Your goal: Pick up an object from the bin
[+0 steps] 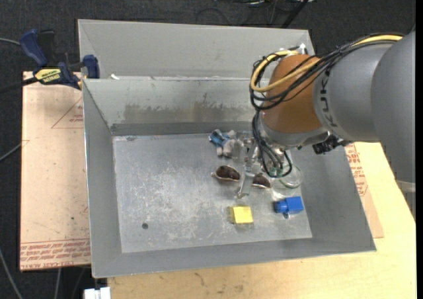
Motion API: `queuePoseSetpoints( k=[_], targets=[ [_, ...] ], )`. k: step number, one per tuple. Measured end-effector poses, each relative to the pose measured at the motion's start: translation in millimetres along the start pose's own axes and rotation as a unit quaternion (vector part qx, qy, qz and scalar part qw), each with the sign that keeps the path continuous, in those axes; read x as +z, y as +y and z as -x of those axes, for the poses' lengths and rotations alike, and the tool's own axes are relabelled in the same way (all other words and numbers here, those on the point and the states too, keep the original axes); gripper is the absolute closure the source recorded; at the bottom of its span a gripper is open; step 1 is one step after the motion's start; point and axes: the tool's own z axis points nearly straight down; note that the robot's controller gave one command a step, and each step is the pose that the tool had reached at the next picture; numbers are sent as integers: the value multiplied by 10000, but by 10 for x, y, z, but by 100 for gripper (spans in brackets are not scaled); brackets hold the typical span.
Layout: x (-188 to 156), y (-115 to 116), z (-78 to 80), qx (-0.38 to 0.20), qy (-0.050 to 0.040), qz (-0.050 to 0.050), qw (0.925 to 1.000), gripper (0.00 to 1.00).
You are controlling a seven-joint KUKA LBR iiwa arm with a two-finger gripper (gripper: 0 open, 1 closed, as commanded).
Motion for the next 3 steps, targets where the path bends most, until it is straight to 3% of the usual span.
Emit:
queuePoseSetpoints(
  k=[2,3],
  targets=[
    [201,-99,70,69,2,0,10000,0],
    [197,-14,65,-23,-10,1,10000,100]
  ],
)
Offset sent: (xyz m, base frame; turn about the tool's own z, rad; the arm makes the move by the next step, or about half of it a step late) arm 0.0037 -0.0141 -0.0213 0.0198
